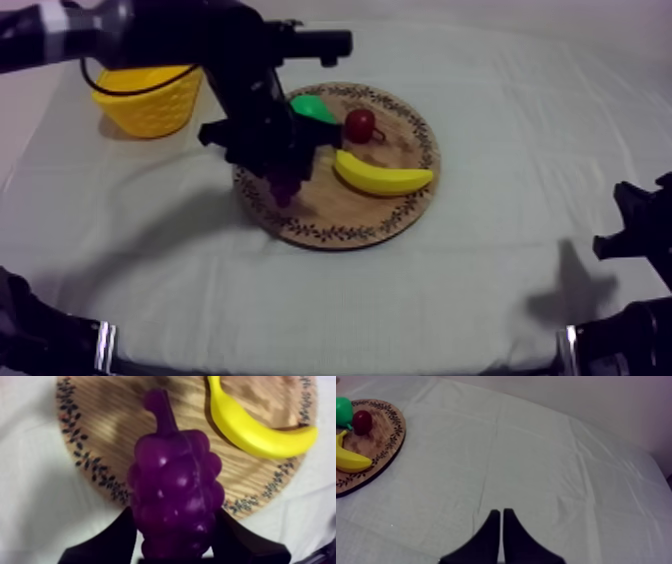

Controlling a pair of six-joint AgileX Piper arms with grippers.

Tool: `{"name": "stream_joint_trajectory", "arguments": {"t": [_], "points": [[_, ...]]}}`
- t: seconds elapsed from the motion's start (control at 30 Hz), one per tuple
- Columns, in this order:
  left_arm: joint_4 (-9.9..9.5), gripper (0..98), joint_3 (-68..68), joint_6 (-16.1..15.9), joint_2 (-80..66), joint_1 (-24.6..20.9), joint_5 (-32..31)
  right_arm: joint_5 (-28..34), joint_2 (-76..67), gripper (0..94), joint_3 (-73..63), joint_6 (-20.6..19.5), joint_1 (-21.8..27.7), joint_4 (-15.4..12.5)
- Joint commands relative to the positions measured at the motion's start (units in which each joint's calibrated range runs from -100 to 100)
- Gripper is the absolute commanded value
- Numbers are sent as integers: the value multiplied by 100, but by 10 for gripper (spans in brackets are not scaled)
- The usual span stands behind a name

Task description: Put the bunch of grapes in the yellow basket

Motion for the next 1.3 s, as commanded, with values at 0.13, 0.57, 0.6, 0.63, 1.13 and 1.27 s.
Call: {"name": "stream_joint_trajectory", "arguments": {"t": [0.13,0.57,0.6,0.63,1.13,1.27], "points": [[-129,432,228,82,-1325,-179,330,0,0,3,-4,1,0,-2],[-163,430,1854,-505,-3190,-1553,261,0,0,3,-4,2,0,-2],[-174,429,1968,-578,-3256,-1680,239,0,0,3,-4,2,0,-2],[-191,427,2058,-650,-3308,-1804,223,0,0,3,-4,2,0,-2],[-386,429,596,-1465,-2764,-3045,458,0,0,3,-4,2,0,-2],[-390,425,-126,-1542,-2285,-3170,522,0,0,3,-4,2,0,-2]]}}
